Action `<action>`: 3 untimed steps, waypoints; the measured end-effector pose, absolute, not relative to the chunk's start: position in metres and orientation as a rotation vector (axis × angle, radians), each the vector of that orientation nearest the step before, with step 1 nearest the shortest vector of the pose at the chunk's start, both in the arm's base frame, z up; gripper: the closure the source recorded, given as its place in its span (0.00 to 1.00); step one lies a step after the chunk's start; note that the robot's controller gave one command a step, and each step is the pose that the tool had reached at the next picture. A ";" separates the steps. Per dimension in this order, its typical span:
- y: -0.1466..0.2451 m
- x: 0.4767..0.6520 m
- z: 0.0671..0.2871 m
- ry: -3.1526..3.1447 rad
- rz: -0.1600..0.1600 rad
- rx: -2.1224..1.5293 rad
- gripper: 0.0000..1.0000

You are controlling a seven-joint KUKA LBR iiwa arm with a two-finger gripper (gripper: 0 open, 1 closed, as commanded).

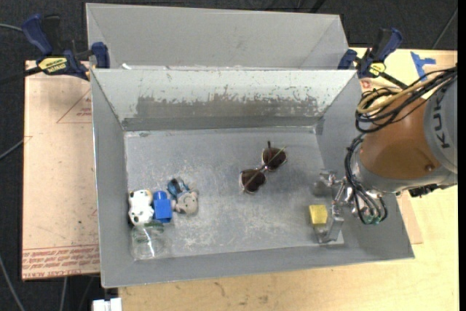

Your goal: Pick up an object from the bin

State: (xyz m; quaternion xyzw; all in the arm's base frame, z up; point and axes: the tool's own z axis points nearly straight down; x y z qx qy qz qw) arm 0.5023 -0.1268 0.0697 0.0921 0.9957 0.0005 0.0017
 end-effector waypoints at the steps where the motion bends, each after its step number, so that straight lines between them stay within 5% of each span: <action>1: -0.105 0.491 0.071 3.131 -0.001 0.072 0.00; 2: -0.109 0.489 0.071 3.121 0.000 0.276 0.00; 3: -0.119 0.494 0.070 3.134 0.000 0.158 1.00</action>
Offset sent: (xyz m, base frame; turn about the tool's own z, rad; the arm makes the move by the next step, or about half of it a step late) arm -0.0152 0.0145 0.0003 0.0285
